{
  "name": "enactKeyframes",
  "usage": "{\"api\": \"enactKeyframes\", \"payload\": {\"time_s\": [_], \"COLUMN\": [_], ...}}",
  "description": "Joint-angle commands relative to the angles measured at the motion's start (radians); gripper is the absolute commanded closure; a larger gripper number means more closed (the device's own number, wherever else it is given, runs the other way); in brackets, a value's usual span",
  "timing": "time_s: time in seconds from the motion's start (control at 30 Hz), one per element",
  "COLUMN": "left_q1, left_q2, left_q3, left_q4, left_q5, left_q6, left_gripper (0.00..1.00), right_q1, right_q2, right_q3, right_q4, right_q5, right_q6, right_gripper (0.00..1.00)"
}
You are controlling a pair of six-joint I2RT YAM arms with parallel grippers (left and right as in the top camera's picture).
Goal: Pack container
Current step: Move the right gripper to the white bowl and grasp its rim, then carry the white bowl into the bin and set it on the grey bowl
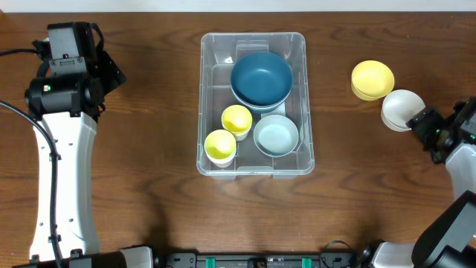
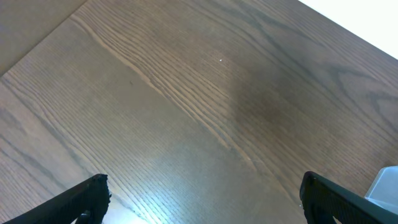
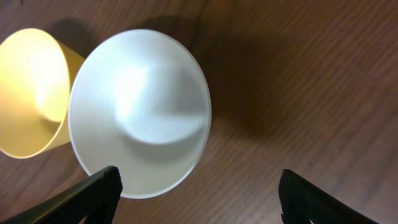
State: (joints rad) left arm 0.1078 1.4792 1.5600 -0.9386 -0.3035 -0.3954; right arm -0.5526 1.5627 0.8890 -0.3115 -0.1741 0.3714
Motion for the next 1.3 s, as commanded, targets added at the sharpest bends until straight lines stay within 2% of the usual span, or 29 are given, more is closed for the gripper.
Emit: {"api": "enactKeyframes", "payload": {"time_s": [0.0, 0.13, 0.33, 0.53, 1.13, 1.23, 1.27], "left_q1": [0.004, 0.004, 0.004, 0.004, 0.004, 0.004, 0.004], "left_q2": [-0.002, -0.002, -0.002, -0.002, -0.002, -0.002, -0.002], "left_q3": [0.017, 0.017, 0.017, 0.017, 0.017, 0.017, 0.017], "left_q4": [-0.003, -0.003, -0.003, -0.003, -0.003, -0.003, -0.003], "left_q5": [-0.021, -0.021, -0.021, -0.021, -0.021, -0.021, -0.021], "left_q6": [-0.005, -0.005, -0.005, -0.005, -0.005, -0.005, -0.005], "left_gripper": [0.02, 0.02, 0.02, 0.02, 0.02, 0.02, 0.02], "right_q1": [-0.004, -0.004, -0.004, -0.004, -0.003, -0.003, -0.003], "right_q2": [0.01, 0.01, 0.01, 0.011, 0.16, 0.173, 0.174], "right_q3": [-0.048, -0.08, -0.085, -0.085, -0.085, -0.085, -0.085], "right_q4": [0.047, 0.093, 0.095, 0.114, 0.272, 0.286, 0.285], "right_q5": [-0.017, -0.017, 0.019, 0.036, -0.035, -0.063, -0.063], "right_q6": [-0.014, -0.041, -0.047, -0.037, -0.009, -0.009, -0.01], "right_gripper": [0.2, 0.38, 0.38, 0.48, 0.43, 0.46, 0.53]}}
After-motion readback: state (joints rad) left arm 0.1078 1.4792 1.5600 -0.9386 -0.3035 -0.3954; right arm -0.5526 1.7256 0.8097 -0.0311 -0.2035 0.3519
